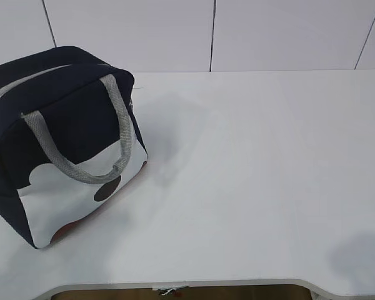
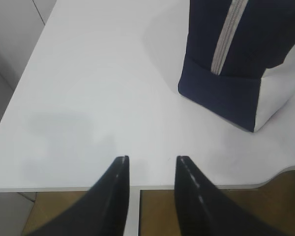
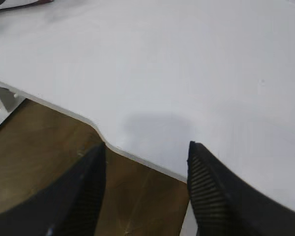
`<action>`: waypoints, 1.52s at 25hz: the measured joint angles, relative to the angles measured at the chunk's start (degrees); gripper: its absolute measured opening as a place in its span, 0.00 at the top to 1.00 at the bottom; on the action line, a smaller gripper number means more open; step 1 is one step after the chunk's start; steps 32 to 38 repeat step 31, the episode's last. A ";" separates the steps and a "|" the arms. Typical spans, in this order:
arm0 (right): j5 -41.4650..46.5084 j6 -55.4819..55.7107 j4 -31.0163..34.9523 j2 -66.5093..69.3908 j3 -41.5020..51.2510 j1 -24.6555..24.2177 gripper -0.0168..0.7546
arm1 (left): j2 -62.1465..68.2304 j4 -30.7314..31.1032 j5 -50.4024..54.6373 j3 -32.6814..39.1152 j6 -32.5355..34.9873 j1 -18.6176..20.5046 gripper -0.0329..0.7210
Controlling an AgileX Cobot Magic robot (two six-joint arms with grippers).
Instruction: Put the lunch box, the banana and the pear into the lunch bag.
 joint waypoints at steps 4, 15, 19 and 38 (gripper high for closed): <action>0.00 0.00 -0.09 0.00 0.00 -5.74 0.42 | 0.00 0.00 0.00 0.00 0.00 0.00 0.63; 0.00 0.00 -0.09 0.00 0.00 -15.46 0.41 | 0.00 0.00 0.00 0.00 0.00 0.00 0.63; 0.00 0.00 -0.09 0.00 0.00 -16.35 0.41 | 0.00 0.00 0.00 0.00 0.00 0.00 0.63; 0.00 0.00 -0.09 0.00 0.00 -16.35 0.42 | 0.00 0.00 0.00 0.00 0.00 0.00 0.63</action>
